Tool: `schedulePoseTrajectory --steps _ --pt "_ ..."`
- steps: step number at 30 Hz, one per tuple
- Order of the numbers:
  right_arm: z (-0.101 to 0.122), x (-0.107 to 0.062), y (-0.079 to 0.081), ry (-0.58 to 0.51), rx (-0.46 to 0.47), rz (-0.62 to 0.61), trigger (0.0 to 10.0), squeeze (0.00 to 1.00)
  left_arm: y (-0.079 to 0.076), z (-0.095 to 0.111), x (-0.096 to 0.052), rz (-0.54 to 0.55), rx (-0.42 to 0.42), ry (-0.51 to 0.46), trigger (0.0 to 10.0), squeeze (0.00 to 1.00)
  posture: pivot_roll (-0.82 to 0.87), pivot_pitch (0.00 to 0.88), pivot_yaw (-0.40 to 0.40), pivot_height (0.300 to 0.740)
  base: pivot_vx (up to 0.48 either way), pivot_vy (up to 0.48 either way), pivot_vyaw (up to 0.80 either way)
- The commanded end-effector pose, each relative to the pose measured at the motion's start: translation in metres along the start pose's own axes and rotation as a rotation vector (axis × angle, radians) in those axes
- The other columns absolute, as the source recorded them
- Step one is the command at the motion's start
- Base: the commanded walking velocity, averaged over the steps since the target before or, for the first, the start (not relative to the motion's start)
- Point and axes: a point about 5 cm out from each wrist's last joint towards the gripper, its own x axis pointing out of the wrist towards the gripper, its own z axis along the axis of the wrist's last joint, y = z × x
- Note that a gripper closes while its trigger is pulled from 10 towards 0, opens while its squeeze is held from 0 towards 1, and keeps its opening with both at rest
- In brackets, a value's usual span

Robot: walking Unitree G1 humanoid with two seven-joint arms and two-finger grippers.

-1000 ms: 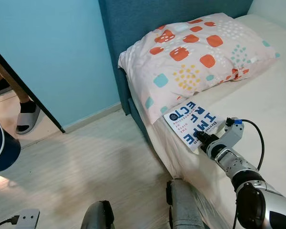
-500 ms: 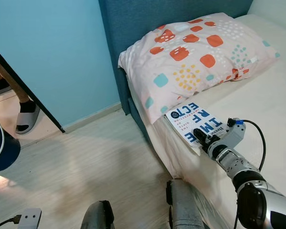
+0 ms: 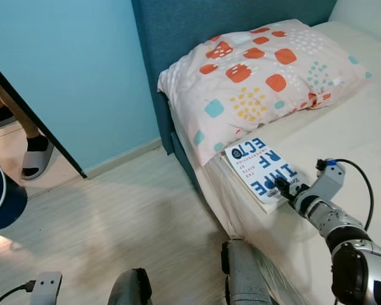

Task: Clean up the room

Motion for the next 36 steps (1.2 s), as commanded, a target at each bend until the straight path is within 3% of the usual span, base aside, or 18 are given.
schedulePoseTrajectory --steps 1,2,3,4,5,8,9,10,13,15,16,17,19,21,24,26,30,36 --pt "-0.009 -0.001 -0.007 0.040 0.004 -0.031 10.0 1.00 -0.001 -0.017 -0.002 -0.003 -0.016 0.062 10.0 0.00 -0.16 0.213 0.067 0.601 0.000 0.000 0.00" --pt "-0.001 -0.002 -0.011 0.028 -0.044 -0.064 10.0 1.00 -0.004 -0.017 -0.001 -0.010 -0.018 0.065 10.0 0.00 -0.17 0.201 0.066 0.601 0.000 0.000 0.00" --pt "0.007 -0.003 -0.014 0.006 -0.116 -0.092 10.0 0.40 -0.007 -0.016 -0.001 -0.015 -0.019 0.067 10.0 0.00 -0.17 0.188 0.065 0.601 0.000 0.000 0.00" --pt "0.007 -0.003 -0.014 0.006 -0.116 -0.092 10.0 0.40 -0.007 -0.016 -0.001 -0.015 -0.019 0.067 10.0 0.00 -0.17 0.188 0.065 0.601 0.000 0.000 0.00" --pt "0.015 -0.003 -0.011 -0.031 -0.172 -0.098 10.0 0.00 -0.010 -0.015 0.000 -0.018 -0.024 0.068 10.0 0.00 -0.17 0.174 0.062 0.601 0.000 0.000 0.00" --pt "0.025 -0.002 0.002 -0.120 -0.180 -0.048 10.0 0.00 -0.012 -0.014 0.001 -0.015 -0.037 0.069 10.0 0.00 -0.17 0.160 0.055 0.601 0.000 0.000 0.00" --pt "0.024 0.001 0.020 -0.174 -0.143 0.070 10.0 0.00 -0.013 -0.013 0.001 -0.009 -0.048 0.066 10.0 0.00 -0.17 0.146 0.047 0.601 0.000 0.000 0.00" --pt "0.024 0.001 0.020 -0.174 -0.143 0.070 10.0 0.00 -0.013 -0.013 0.001 -0.009 -0.048 0.066 10.0 0.00 -0.17 0.146 0.047 0.601 0.000 0.000 0.00" --pt "0.011 0.003 0.047 -0.212 -0.114 0.234 10.0 0.00 -0.014 -0.011 0.002 0.005 -0.067 0.061 10.0 0.00 -0.17 0.136 0.042 0.605 0.000 0.000 -0.46" --pt "-0.030 0.005 0.075 -0.146 -0.158 0.364 10.0 0.00 -0.015 -0.008 0.003 0.032 -0.105 0.057 10.0 0.00 -0.16 0.126 0.033 0.613 0.000 0.000 -0.42" --pt "-0.030 0.005 0.075 -0.146 -0.158 0.364 10.0 0.00 -0.015 -0.008 0.003 0.032 -0.105 0.057 10.0 0.00 -0.16 0.126 0.033 0.613 0.000 0.000 -0.41" --pt "-0.061 0.003 0.092 -0.087 -0.160 0.436 10.0 0.00 -0.016 -0.005 0.003 0.055 -0.128 0.056 10.0 0.00 -0.16 0.119 0.025 0.622 0.000 0.000 -0.40" --pt "-0.074 0.001 0.097 -0.061 -0.165 0.454 10.0 0.00 -0.016 -0.005 0.003 0.066 -0.134 0.059 10.0 0.00 -0.16 0.119 0.025 0.626 0.000 0.000 -0.20" --pt "-0.074 0.001 0.097 -0.061 -0.165 0.454 10.0 0.00 -0.016 -0.005 0.003 0.066 -0.134 0.059 10.0 0.00 -0.16 0.119 0.025 0.626 0.000 0.000 0.00" --pt "-0.128 -0.007 0.102 0.084 -0.308 0.463 10.0 0.00 -0.015 -0.005 0.004 0.110 -0.119 0.075 10.0 0.00 -0.16 0.113 0.007 0.639 -0.447 0.000 0.00" --pt "-0.142 -0.010 0.099 0.124 -0.368 0.462 10.0 0.00 -0.014 -0.005 0.003 0.127 -0.105 0.071 10.0 0.00 -0.15 0.114 0.003 0.644 -0.480 0.000 0.00" --pt "-0.151 -0.012 0.097 0.144 -0.400 0.465 10.0 0.00 -0.013 -0.004 0.003 0.141 -0.098 0.064 10.0 0.00 -0.15 0.110 -0.001 0.648 -0.120 0.000 0.00" --pt "-0.186 -0.024 0.063 0.280 -0.553 0.399 10.0 0.00 -0.003 -0.007 0.001 0.218 -0.087 0.061 10.0 0.00 -0.16 0.102 -0.011 0.670 0.000 0.000 0.00"
